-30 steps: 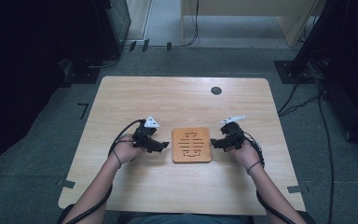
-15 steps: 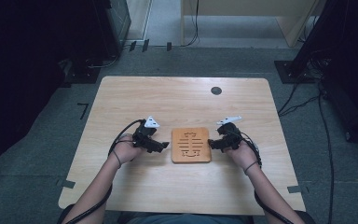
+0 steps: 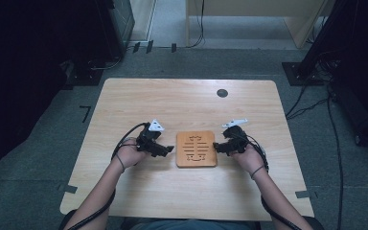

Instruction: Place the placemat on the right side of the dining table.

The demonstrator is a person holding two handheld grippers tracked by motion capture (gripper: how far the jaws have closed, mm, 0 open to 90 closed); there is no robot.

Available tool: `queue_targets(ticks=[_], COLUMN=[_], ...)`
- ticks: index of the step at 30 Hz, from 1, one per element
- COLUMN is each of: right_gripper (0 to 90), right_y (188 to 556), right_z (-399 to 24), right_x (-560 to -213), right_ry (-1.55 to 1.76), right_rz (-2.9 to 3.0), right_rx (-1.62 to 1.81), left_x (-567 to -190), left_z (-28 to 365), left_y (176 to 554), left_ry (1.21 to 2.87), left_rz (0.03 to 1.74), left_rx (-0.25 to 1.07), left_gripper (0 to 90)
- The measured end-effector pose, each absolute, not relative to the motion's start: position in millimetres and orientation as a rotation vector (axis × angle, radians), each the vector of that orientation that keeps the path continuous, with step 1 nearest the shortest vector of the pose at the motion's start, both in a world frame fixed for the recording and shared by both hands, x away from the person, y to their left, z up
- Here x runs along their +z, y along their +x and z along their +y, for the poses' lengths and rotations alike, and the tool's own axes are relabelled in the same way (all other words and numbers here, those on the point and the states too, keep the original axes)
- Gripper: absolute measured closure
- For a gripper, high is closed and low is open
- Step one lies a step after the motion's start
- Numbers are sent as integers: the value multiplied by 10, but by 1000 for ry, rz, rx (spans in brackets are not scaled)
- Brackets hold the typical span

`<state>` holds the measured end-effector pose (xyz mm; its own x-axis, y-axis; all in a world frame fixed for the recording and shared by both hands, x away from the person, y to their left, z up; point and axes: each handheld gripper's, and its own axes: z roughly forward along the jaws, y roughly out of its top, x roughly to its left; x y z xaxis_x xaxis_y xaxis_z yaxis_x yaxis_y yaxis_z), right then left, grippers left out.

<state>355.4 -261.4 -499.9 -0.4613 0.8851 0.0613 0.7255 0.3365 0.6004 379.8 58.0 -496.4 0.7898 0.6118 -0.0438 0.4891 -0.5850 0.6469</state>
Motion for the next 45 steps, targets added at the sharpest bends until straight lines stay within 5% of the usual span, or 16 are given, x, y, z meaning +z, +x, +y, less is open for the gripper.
queue_targets(ticks=[39, 45], right_gripper=[186, 182], right_y=[3563, 3570], right_z=[-2316, -2273], right_x=[-5022, -5027], right_ry=[1394, 1375], right_rz=[2340, 2336], right_rx=[855, 861], left_x=[-4876, -4868], left_z=[497, 465], left_y=[3740, 3721], left_ry=[2301, 2305], left_rz=[770, 762], left_rx=[159, 156], left_gripper=[144, 250])
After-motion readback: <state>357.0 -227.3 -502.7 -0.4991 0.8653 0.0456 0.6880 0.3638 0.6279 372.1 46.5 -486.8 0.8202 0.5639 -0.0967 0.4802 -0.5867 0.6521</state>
